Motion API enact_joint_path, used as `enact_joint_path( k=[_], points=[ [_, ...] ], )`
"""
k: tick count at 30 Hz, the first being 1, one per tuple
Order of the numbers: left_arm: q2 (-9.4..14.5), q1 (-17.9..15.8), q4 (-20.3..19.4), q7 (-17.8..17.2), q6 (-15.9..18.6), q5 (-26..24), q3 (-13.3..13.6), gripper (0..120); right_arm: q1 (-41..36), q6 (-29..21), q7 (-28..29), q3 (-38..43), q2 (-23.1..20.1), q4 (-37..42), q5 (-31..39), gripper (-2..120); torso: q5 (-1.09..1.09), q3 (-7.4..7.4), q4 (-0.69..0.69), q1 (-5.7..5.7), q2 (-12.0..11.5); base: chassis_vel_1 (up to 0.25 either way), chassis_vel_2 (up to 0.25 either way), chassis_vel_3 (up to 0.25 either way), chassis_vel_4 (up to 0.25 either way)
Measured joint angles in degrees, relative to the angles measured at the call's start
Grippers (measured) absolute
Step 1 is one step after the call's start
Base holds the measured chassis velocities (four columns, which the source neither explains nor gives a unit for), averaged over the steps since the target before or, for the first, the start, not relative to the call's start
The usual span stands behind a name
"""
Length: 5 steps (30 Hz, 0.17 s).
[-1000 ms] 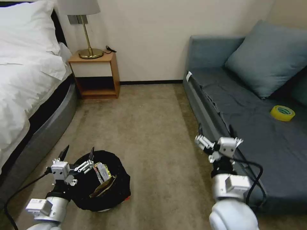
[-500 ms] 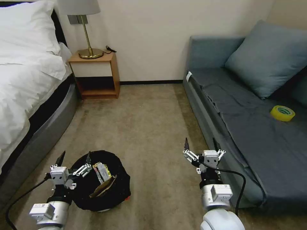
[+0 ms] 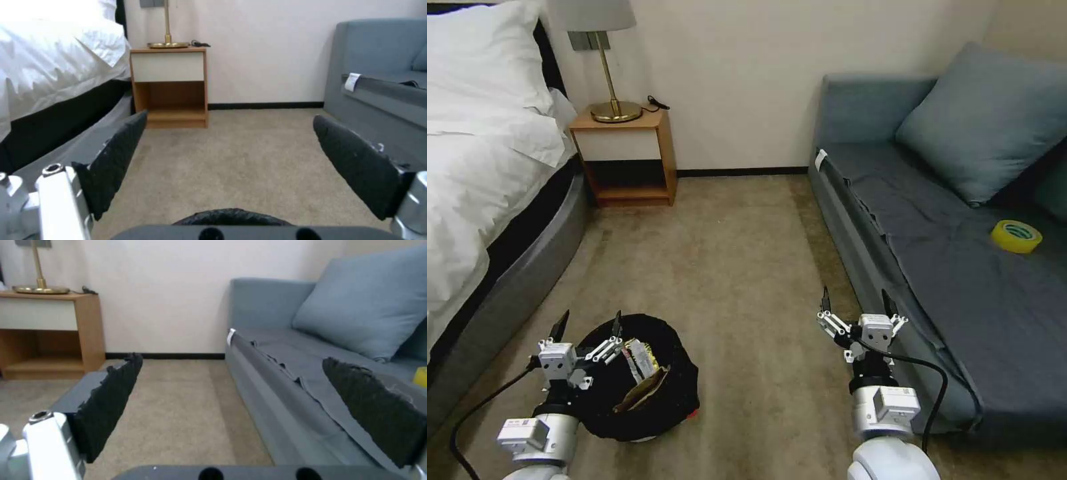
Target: Pick up the trash bin, then pick up the garbage on the floor and place it into the trash bin.
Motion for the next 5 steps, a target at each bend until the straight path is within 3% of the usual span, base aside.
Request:
enact_joint_path(
  k=[5],
  points=[
    [0.0,0.0,0.0,0.0,0.05,0.0,0.0,100,0.03,0.0,0.02,-0.01,-0.02,0.03,0.03,100,0.0,0.0,0.0,0.0,0.0,0.0,0.0,0.0,0.0]
  ],
)
